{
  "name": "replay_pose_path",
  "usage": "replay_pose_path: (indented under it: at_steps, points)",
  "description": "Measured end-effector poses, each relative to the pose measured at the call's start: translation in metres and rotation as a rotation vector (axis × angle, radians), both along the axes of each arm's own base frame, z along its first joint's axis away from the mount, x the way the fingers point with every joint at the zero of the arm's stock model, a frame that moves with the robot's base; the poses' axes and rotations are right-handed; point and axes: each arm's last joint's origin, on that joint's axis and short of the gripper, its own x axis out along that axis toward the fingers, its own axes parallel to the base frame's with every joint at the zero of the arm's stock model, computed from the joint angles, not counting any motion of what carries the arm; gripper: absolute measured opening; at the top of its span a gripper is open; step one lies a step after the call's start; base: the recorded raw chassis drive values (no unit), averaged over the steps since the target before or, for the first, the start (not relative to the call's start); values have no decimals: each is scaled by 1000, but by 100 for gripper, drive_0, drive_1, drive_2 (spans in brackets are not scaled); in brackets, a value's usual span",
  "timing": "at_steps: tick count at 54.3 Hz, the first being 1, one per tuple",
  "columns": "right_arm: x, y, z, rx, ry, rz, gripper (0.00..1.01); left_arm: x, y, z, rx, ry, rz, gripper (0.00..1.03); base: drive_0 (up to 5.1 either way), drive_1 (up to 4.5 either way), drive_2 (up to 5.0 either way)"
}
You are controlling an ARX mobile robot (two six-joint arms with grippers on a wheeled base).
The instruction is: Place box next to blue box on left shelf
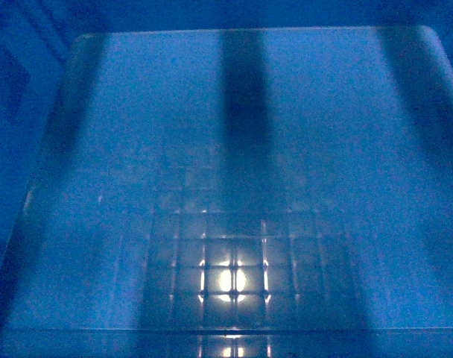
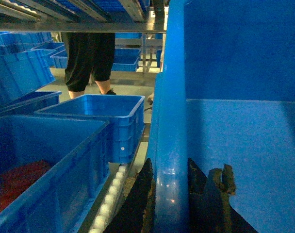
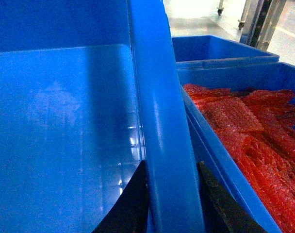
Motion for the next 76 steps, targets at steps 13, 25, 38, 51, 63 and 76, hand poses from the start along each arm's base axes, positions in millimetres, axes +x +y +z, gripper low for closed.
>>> replay_pose_path:
  at_steps: [13,25,38,51,63,76]
  points:
    - [0,0,0,0,0,0,20,0,0,0,0,0,0,12,0,0,0]
    - [0,0,0,0,0,0,20,0,0,0,0,0,0,12,0,0,0]
    - [0,0,0,0,0,0,20,0,0,0,0,0,0,12,0,0,0]
    - [0,0,0,0,0,0,20,0,0,0,0,0,0,12,0,0,0]
    - [53,24,-48,-75,311,-7,20,33,7,-31,81,362,142,12,0,0,0]
    - [64,12,-58,-44,408,-28,19,59,-7,-45,105,442,100,12,-24,-24,-24]
